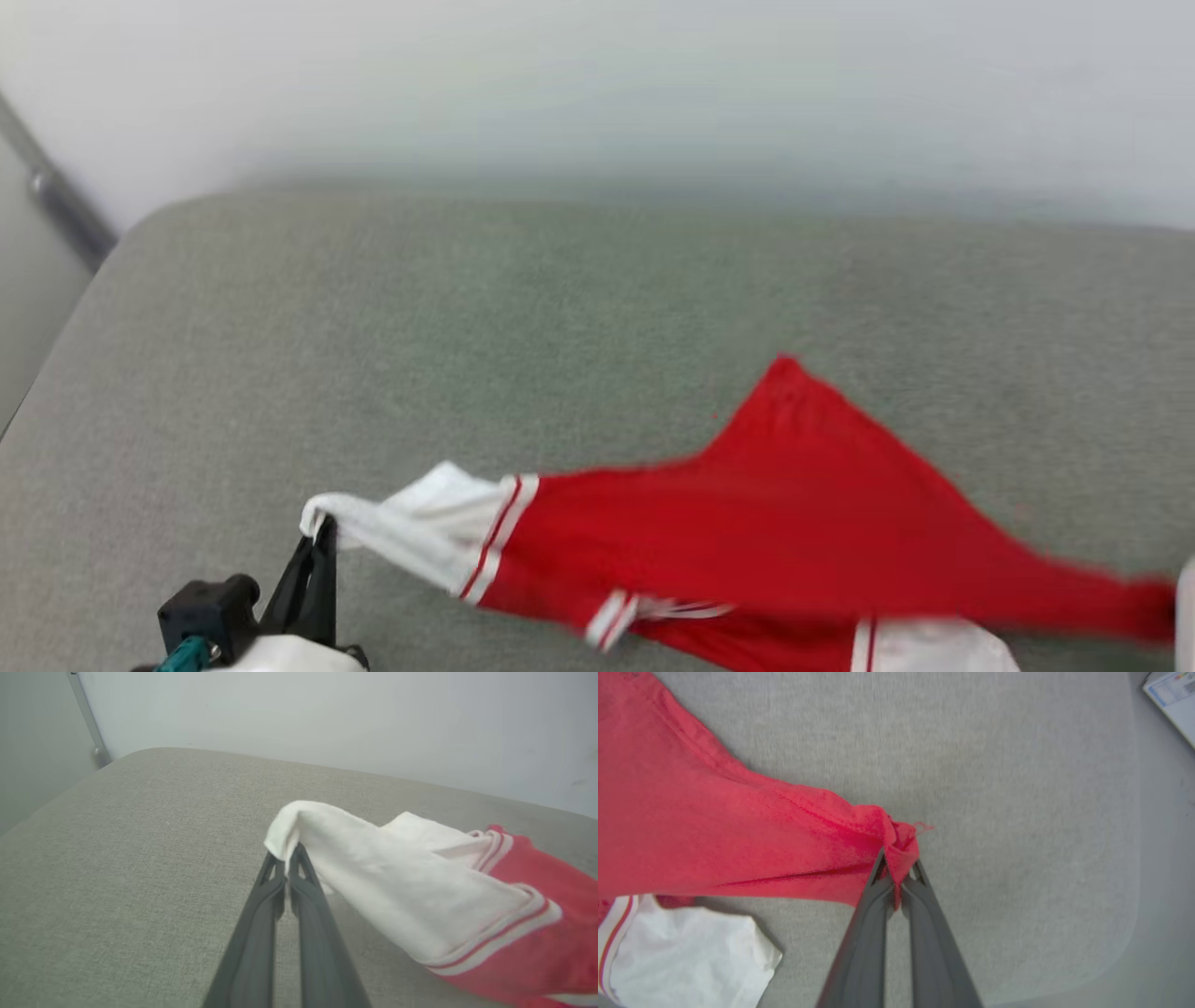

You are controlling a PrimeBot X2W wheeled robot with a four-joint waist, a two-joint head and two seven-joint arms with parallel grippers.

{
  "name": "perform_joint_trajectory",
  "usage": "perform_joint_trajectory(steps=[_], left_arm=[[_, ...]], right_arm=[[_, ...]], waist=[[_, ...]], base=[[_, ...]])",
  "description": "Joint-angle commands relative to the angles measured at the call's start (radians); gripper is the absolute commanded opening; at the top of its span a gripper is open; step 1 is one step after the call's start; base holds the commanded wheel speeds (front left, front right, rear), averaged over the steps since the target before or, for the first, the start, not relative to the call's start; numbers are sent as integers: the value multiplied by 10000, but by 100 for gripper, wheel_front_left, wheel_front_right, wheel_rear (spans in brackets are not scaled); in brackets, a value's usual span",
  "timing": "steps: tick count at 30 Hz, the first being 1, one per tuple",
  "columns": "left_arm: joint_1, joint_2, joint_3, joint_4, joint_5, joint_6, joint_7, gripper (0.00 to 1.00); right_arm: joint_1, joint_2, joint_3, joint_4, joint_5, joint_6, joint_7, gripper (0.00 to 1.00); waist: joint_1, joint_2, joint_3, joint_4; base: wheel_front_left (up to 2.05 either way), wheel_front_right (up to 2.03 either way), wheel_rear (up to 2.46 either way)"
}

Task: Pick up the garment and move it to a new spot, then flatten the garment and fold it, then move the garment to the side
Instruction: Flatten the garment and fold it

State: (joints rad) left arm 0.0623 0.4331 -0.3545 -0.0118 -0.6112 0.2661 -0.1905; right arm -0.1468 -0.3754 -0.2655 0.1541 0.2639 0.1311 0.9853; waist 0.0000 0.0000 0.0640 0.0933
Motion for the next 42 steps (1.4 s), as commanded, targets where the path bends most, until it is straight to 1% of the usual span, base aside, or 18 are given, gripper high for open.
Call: perform_joint_trajectory(steps=[1,2,5,8,9,10,13,14,15,16,19,22,24,26,32,35,37,42], left_arm=[[181,-3,43,-15,-82,77,25,0],[294,66,70,-8,-99,122,82,0],[486,139,131,-56,-179,216,176,0],[507,160,127,-43,-245,250,312,0],[474,180,103,-33,-224,255,375,0],[431,193,62,-10,-214,247,427,0],[330,189,21,39,-243,244,552,0],[324,238,-5,56,-244,279,619,0],[313,263,-25,58,-199,306,657,0],[208,238,-36,25,-256,329,752,0],[42,223,-84,-50,-201,310,778,0],[-239,187,-102,-175,-149,259,765,0],[-412,141,-154,-235,-123,213,728,0],[-607,76,-220,-286,-99,162,710,0],[-1304,-144,-502,-319,48,-59,673,0],[-1666,-234,-609,-394,126,-171,616,0],[-1894,-374,-755,-438,198,-264,575,0],[-2383,-610,-949,-375,241,-441,457,0]], right_arm=[[630,205,-58,-170,39,-7,76,0],[1159,244,-20,-348,14,-7,144,0],[2550,976,-156,-664,318,-7,113,0],[3404,1660,-304,-722,487,-7,-170,0],[3564,1870,-345,-695,528,-7,-334,24],[3695,2041,-422,-663,513,-7,-567,100],[3685,2351,-456,-791,546,-7,-1836,100],[3340,2535,-531,-878,472,-5,-3740,100],[3204,2536,-536,-884,446,-5,-4369,100],[2751,2576,-420,-675,520,-5,-6000,100],[2154,2485,-62,-415,679,-5,-7171,100],[1405,2358,443,-264,874,-5,-7953,100],[950,2297,893,-75,978,-5,-7886,100],[406,2163,1416,51,1067,-5,-7320,100],[-1249,1570,2638,490,995,-5,-4319,100],[-2054,1399,3027,724,954,-7,-2706,100],[-2478,1324,3182,975,795,-7,-1902,100],[-3297,1389,3466,1783,469,-5,-1122,100]], waist=[[0,0,-755,-731],[0,0,-824,-835],[0,0,-906,-1086],[0,0,-901,-1265],[0,0,-888,-1308],[0,0,-877,-1345],[0,0,-841,-1454],[0,0,-795,-1546],[0,0,-768,-1566],[0,0,-671,-1575],[0,0,-444,-1477],[0,0,-30,-1306],[0,0,193,-1175],[0,0,401,-1008],[0,0,1120,-416],[0,0,1627,-109],[0,0,1912,109],[0,0,2421,436]], base=[[0,0,0],[0,0,0],[0,0,0],[0,0,0],[0,0,0],[0,0,0],[0,0,0],[0,0,0],[0,0,0],[0,0,0],[0,0,0],[0,0,0],[0,0,0],[0,0,0],[0,0,0],[0,0,0],[0,0,0],[0,0,0]])
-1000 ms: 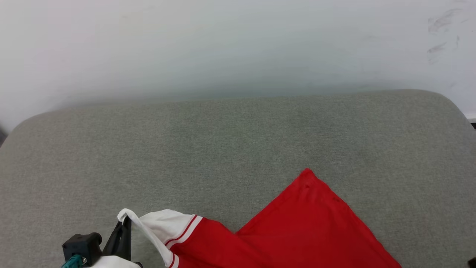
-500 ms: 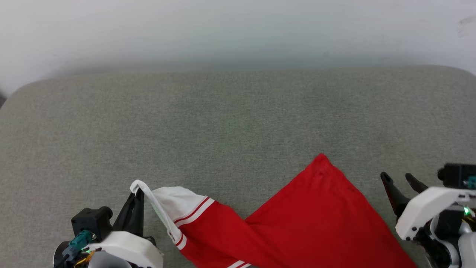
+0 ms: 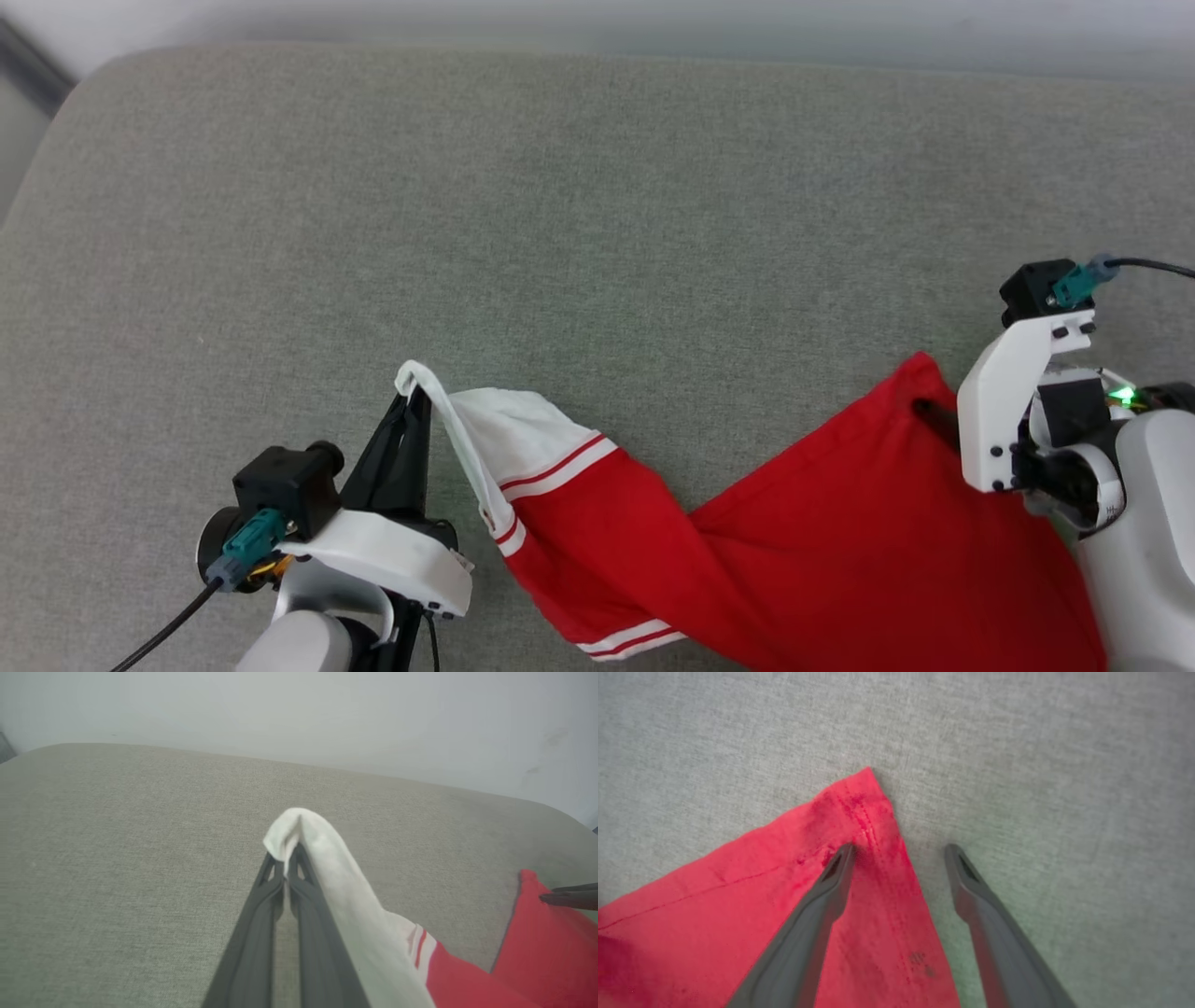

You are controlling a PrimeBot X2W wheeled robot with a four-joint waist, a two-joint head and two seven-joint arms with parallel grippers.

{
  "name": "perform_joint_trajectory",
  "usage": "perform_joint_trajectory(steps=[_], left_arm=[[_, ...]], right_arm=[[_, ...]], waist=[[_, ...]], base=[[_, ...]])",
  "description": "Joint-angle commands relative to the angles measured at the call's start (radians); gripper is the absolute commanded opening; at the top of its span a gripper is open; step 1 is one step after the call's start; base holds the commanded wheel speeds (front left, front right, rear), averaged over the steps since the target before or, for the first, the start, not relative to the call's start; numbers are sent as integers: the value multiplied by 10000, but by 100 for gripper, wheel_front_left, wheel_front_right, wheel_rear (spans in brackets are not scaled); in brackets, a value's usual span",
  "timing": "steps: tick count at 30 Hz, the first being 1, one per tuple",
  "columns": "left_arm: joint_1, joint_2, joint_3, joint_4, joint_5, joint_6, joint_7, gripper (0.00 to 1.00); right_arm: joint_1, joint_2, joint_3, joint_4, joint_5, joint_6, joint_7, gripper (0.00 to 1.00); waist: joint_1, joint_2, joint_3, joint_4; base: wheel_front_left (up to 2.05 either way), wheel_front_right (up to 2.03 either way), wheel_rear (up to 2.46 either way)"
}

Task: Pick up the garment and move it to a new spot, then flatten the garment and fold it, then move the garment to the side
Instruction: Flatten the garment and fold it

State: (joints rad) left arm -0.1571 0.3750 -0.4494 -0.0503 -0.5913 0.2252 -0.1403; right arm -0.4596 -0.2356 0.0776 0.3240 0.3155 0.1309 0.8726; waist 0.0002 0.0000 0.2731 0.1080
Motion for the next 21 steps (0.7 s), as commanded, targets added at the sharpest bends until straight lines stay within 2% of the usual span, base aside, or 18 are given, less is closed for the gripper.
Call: perform_joint_trajectory(steps=[1,5,6,7,12,21], left_arm=[[-256,-82,-30,27,28,-80,-65,0],[-370,-149,-118,251,-125,-203,55,0],[-367,-168,-146,334,-167,-212,134,0],[-362,-198,-137,370,-224,-231,155,0],[-87,-135,-82,555,-357,-146,201,0],[152,325,256,683,-541,35,401,0]], right_arm=[[-275,-32,147,283,-94,-3,-13,100],[-235,71,684,1380,38,-3,350,100],[-165,131,756,1605,164,-3,405,57],[-146,167,825,1783,259,-2,435,0],[-170,12,1086,2000,580,-2,59,0],[-386,-101,976,1303,1063,-3,-1143,0]], waist=[[-2,0,411,334],[-2,0,499,372],[-2,0,458,377],[-2,0,424,375],[-2,0,-35,248],[-2,0,-1626,-329]], base=[[0,0,0],[0,0,0],[0,0,0],[0,0,0],[0,0,0],[0,0,0]])
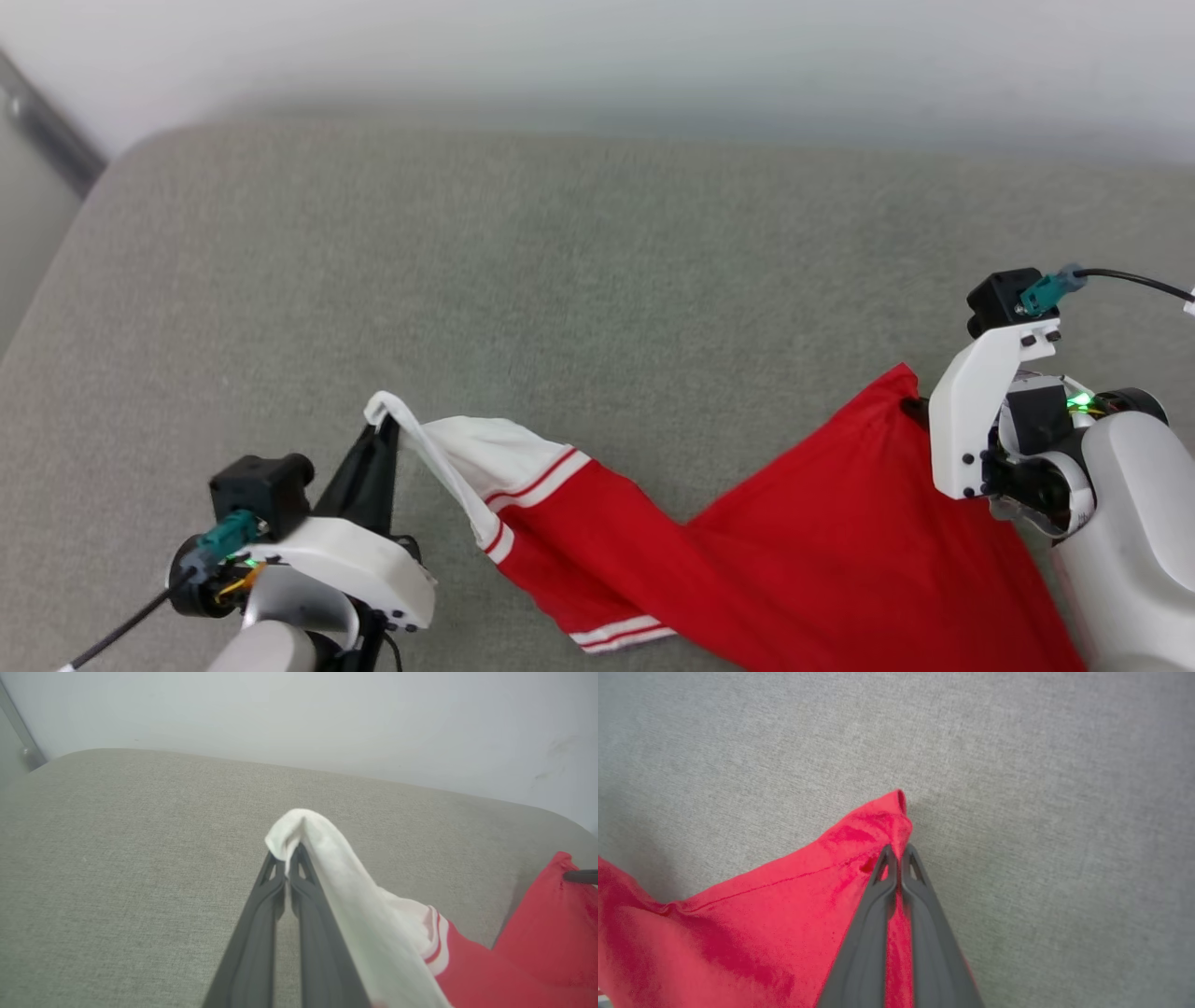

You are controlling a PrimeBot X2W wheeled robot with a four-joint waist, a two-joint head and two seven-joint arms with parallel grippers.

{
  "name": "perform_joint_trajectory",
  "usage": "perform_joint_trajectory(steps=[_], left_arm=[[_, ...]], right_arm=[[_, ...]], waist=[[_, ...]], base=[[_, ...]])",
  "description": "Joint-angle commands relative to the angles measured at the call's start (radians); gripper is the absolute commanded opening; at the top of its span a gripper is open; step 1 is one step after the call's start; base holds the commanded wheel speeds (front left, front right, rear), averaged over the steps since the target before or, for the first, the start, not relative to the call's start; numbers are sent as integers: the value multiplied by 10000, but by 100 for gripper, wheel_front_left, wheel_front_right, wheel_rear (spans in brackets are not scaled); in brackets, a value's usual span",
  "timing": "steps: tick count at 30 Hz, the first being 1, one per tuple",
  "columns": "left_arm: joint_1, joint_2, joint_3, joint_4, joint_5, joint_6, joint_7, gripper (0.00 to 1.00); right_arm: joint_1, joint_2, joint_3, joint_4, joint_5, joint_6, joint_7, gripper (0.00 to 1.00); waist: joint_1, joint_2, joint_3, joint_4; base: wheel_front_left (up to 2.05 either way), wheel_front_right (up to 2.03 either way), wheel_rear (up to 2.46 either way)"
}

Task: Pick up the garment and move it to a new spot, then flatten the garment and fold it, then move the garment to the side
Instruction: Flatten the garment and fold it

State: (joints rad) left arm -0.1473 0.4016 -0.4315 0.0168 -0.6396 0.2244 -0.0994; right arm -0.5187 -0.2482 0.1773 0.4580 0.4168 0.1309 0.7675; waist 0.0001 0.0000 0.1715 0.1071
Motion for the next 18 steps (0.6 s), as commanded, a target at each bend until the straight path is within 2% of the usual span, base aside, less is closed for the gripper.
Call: perform_joint_trajectory(steps=[1,5,9,14,18], left_arm=[[48,102,130,53,-141,35,60,0],[-144,139,468,288,-545,49,253,0],[-1018,83,614,710,-738,-81,531,0],[-2702,-116,400,2090,-798,-736,918,0],[-4308,-395,440,3561,-823,-1167,782,0]], right_arm=[[227,3,-60,-129,18,-3,-226,0],[371,166,-569,-146,-143,-2,-727,0],[25,195,-1163,-274,-442,-3,-1073,0],[-531,301,-1850,-92,-852,-2,-1599,0],[-1153,429,-2260,192,-1113,-3,-1923,0]], waist=[[-1,0,-826,-401],[-1,0,-1696,-733],[-1,0,-1882,-885],[-1,0,-1946,-964],[-1,0,-1790,-1070]], base=[[0,0,0],[0,0,0],[0,0,0],[0,0,0],[0,0,0]])
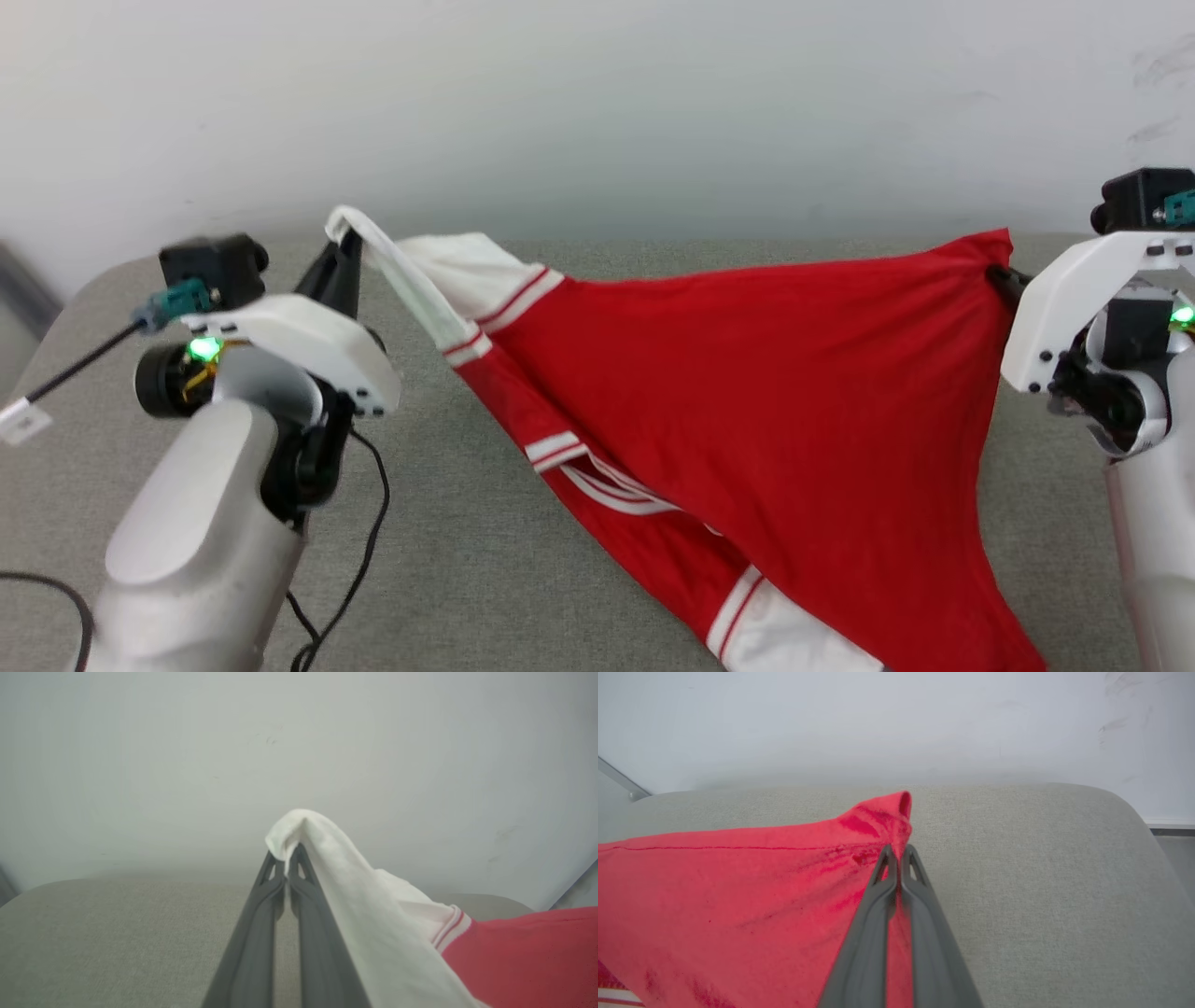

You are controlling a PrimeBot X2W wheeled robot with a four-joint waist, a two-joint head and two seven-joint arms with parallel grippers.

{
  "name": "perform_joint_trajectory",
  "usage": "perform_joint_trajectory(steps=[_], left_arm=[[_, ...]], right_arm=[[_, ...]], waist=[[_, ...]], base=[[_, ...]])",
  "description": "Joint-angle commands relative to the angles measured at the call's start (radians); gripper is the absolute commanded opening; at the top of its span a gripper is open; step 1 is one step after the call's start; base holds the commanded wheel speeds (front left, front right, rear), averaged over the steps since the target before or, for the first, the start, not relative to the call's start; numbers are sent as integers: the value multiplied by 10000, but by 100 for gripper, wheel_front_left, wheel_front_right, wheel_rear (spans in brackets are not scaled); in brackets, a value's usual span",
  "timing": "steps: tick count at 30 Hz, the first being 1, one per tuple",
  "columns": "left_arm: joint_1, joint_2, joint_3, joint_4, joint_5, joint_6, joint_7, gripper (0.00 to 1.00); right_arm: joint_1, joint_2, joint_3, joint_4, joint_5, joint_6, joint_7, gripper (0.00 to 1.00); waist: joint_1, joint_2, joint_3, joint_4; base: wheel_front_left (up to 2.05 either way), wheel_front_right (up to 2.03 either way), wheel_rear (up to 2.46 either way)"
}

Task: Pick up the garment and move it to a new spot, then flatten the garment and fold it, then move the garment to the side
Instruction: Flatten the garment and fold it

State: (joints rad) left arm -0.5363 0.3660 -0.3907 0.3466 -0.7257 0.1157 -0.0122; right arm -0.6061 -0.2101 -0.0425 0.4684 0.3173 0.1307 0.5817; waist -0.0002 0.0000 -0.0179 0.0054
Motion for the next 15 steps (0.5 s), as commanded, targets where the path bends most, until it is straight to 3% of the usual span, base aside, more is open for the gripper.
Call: perform_joint_trajectory(steps=[1,8,15], left_arm=[[-815,-116,15,653,90,-187,-122,0],[-3259,-336,-59,2334,467,-535,-484,0],[-6370,-222,140,3498,829,-790,-895,0]], right_arm=[[-450,94,-131,177,-166,-2,-132,0],[-1870,160,-331,471,-596,-2,-838,0],[-4066,-141,-195,360,-1332,-2,-1886,0]], waist=[[2,0,155,-80],[2,0,853,-274],[2,0,2324,-444]], base=[[0,0,0],[0,0,0],[0,0,0]])
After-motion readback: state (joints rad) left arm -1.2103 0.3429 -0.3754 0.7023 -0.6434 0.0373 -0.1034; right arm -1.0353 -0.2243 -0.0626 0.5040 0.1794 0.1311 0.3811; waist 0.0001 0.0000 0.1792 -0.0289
